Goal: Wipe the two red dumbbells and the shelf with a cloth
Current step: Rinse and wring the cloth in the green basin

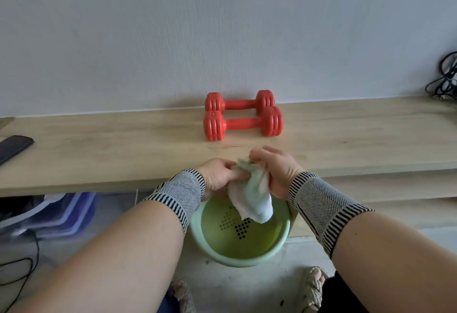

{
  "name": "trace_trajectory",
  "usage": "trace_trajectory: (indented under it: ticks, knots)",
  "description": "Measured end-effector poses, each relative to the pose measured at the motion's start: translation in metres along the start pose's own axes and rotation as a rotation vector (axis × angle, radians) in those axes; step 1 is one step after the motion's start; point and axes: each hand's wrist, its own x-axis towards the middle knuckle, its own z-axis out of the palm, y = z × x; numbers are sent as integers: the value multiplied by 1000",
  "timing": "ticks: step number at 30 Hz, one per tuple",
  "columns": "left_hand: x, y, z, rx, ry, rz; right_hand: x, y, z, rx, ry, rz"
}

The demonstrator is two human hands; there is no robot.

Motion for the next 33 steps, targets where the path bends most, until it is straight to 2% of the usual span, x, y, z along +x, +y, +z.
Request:
trace_trajectory:
  ticks: [2,5,8,13,17,19,21,23,26,28,29,31,33]
  knots:
    - [0,-13,3,62,-18,-30,-6,14,-9,-113,-75,66]
    - [11,-38,-1,235,74,-98,-5,38,-29,-424,-115,182]
    - [30,-65,-4,332,180,-136,9,61,-52,-923,-27,197]
    - [74,-113,0,456,189,-251,49,108,-68,-1197,53,283]
    - [121,-161,-2,393,312,-362,95,162,-83,-1265,144,493]
    - [144,-183,0,377,378,-402,117,191,-94,-1414,94,547]
    - [159,-202,5,456,370,-442,131,216,-101,-1495,60,577]
    - [173,-223,15,582,267,-467,144,239,-105,-1497,21,566]
    - [189,-257,29,731,70,-483,164,268,-104,-1417,102,512]
    - [196,-275,36,736,-28,-508,173,285,-102,-1355,142,470]
    - [200,-283,38,703,-34,-521,176,294,-100,-1311,121,508]
    - [208,-298,38,574,64,-548,178,311,-100,-1253,-8,648]
    - [212,-304,36,377,220,-583,177,320,-102,-1320,-101,737]
